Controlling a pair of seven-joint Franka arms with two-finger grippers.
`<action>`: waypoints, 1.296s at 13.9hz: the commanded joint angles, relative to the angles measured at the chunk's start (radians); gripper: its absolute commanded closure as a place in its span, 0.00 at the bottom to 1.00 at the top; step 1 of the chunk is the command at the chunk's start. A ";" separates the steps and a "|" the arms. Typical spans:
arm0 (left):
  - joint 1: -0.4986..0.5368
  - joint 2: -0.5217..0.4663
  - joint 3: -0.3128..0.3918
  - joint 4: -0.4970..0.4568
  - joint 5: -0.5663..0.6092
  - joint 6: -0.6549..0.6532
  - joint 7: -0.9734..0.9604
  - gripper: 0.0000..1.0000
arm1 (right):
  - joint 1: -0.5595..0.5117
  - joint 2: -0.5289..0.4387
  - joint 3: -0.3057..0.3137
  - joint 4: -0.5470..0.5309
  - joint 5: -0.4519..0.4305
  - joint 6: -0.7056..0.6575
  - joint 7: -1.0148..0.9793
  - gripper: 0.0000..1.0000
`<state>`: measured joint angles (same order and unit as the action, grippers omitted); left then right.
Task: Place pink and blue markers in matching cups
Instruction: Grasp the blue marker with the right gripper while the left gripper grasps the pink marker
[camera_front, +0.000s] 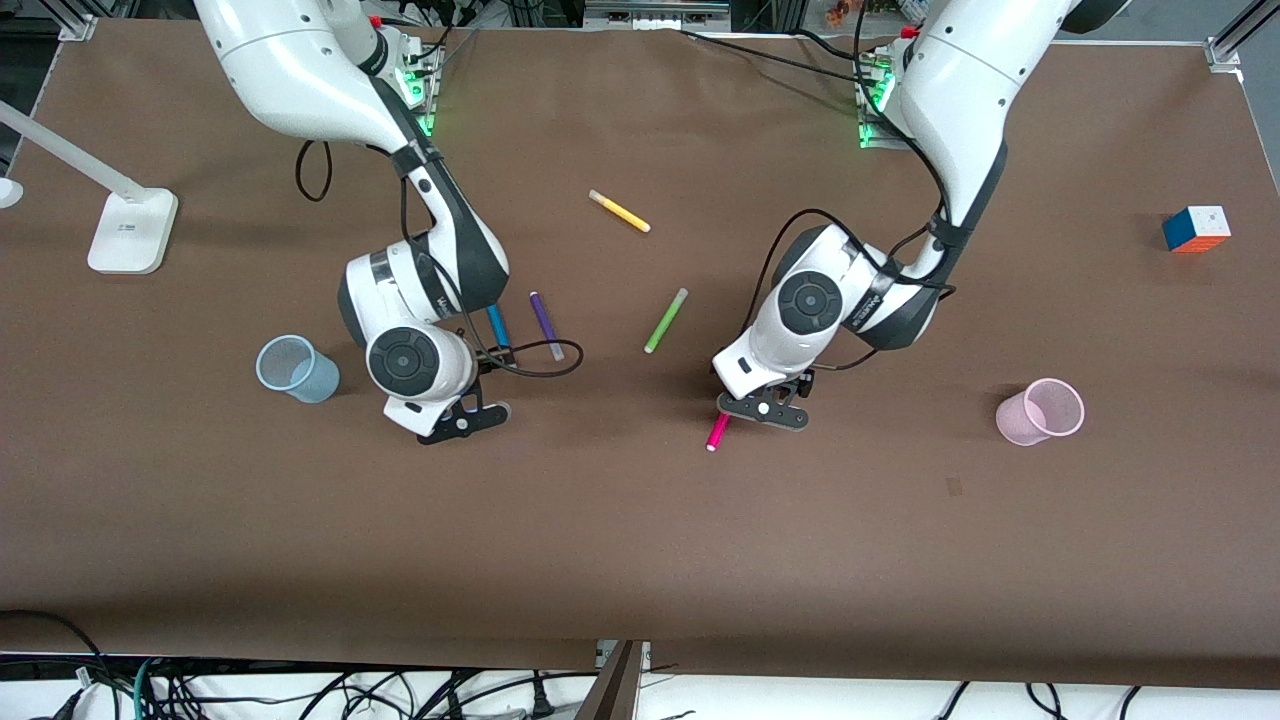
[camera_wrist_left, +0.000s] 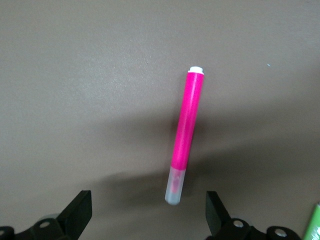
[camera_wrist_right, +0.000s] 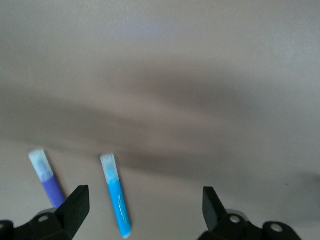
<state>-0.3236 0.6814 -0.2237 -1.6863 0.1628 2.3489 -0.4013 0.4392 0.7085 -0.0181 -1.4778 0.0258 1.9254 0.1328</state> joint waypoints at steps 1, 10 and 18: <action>-0.011 0.032 0.009 0.031 0.038 0.004 -0.036 0.00 | 0.029 0.029 -0.008 0.002 0.043 0.049 0.040 0.00; -0.035 0.076 0.007 0.027 0.038 0.066 -0.114 0.39 | 0.061 0.026 -0.008 -0.134 0.045 0.176 0.054 0.23; -0.012 0.029 0.004 0.034 0.032 -0.049 -0.139 1.00 | 0.061 0.019 -0.008 -0.139 0.045 0.147 0.056 1.00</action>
<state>-0.3440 0.7469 -0.2192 -1.6672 0.1740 2.3860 -0.5318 0.4918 0.7494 -0.0184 -1.5916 0.0537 2.0800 0.1844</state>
